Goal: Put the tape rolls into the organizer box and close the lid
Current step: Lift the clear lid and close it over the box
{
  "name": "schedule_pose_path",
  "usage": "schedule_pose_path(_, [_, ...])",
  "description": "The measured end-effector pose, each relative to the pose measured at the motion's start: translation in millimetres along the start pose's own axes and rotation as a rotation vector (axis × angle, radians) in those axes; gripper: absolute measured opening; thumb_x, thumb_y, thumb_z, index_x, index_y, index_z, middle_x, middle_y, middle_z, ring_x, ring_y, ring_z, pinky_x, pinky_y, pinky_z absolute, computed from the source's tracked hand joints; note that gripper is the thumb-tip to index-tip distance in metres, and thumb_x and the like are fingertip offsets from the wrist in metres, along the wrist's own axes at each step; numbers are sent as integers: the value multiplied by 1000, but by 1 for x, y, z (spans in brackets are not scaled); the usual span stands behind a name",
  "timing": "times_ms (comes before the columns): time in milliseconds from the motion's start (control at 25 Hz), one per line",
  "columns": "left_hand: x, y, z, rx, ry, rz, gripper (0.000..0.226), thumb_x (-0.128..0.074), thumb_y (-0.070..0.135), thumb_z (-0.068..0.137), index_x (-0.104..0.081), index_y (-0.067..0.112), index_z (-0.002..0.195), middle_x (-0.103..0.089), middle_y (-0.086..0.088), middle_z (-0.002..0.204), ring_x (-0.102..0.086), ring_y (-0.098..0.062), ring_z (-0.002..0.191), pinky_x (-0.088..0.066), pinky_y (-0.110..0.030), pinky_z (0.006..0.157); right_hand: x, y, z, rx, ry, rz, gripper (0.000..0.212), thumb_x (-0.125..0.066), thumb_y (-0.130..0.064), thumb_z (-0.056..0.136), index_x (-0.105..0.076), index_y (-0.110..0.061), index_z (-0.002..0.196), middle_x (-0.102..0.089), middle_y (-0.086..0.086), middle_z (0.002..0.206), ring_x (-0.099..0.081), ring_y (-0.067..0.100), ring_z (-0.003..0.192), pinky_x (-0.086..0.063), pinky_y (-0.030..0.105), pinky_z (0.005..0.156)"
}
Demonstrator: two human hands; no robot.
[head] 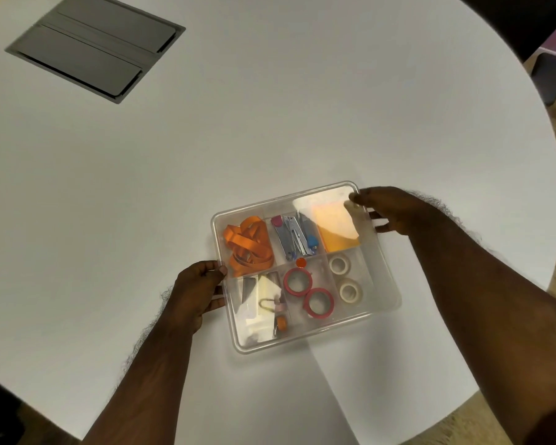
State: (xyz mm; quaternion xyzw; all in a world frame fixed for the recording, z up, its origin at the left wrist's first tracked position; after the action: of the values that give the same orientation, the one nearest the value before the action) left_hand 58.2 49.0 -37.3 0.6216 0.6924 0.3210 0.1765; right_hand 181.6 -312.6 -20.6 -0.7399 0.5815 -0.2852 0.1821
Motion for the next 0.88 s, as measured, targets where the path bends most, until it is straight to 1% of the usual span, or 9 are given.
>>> schedule_pose_path(120, [-1, 0, 2, -20, 23, 21, 7, -63, 18, 91, -69, 19, 91, -73, -1, 78, -69, -17, 68, -55, -26, 49, -9, -9, 10, 42, 13, 46, 57, -61, -59, 83, -58, -22, 127, -58, 4, 131, -54, 31, 118, -45, 54, 100])
schedule_pose_path(240, [-2, 0, 2, -37, 30, 40, 6, -62, 18, 91, -68, 19, 92, -72, -3, 81, -69, -19, 69, -55, -25, 48, -16, -5, 22, 4, 111, 44, 55, -61, -58, 83, -60, -17, 120, -60, 11, 121, -58, 33, 106, -49, 52, 95])
schedule_pose_path(440, [-3, -1, 3, -46, 47, 60, 6, -62, 18, 92, -67, 21, 92, -72, -5, 85, -69, -22, 74, -56, -27, 51, -16, -5, 35, -43, 149, 111, 59, -69, -54, 80, -60, -12, 119, -62, 13, 121, -59, 33, 110, -49, 53, 98])
schedule_pose_path(520, [-3, 0, 2, -38, 51, 78, 5, -62, 19, 91, -66, 22, 92, -72, -5, 88, -69, -24, 77, -56, -27, 52, -18, -4, 35, -6, 222, 88, 65, -69, -56, 79, -60, -5, 119, -62, 11, 104, -60, 27, 95, -51, 46, 93])
schedule_pose_path(560, [-4, 1, 1, -37, 51, 76, 5, -62, 20, 92, -66, 21, 93, -71, -5, 90, -69, -24, 79, -56, -28, 53, -19, -3, 31, 35, 245, 77, 64, -67, -56, 81, -60, -4, 118, -61, 8, 97, -59, 23, 84, -53, 40, 85])
schedule_pose_path(640, [-8, -1, -4, -57, 70, 73, 10, -59, 24, 93, -66, 20, 99, -70, -5, 93, -68, -23, 82, -56, -29, 57, -20, 1, 11, 127, 198, 105, 57, -60, -56, 86, -62, -11, 120, -64, 1, 90, -60, 17, 76, -53, 33, 73])
schedule_pose_path(720, [-10, -9, -18, -55, 60, 74, 16, -54, 30, 96, -65, 21, 103, -71, -4, 96, -68, -22, 86, -56, -33, 65, -17, 19, -14, 171, 87, 105, 50, -58, -55, 88, -61, -20, 123, -69, 1, 107, -65, 21, 95, -54, 41, 85])
schedule_pose_path(800, [-4, -27, -31, -24, -52, 51, 18, -54, 31, 95, -66, 26, 109, -73, -3, 103, -70, -23, 94, -57, -36, 75, -5, 52, -40, 160, -16, 34, 43, -66, -44, 86, -59, -26, 124, -68, 1, 119, -65, 22, 107, -51, 47, 92])
schedule_pose_path(880, [7, -50, -45, 20, -203, 46, 28, -61, 21, 92, -64, 28, 119, -73, -2, 111, -70, -22, 103, -58, -34, 82, 7, 90, -66, 112, -135, -16, 53, -74, -28, 80, -55, -28, 129, -67, 0, 120, -67, 19, 105, -55, 42, 87])
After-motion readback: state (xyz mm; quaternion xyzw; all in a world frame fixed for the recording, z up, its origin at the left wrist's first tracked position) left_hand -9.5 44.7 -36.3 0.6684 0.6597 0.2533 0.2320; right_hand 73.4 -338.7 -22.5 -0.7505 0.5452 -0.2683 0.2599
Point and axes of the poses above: each hand's wrist, its own z-axis towards the middle knuckle, its own x-axis out of the back of the hand, y = z × x, the point moved 1 cm from there along z, towards the middle knuckle
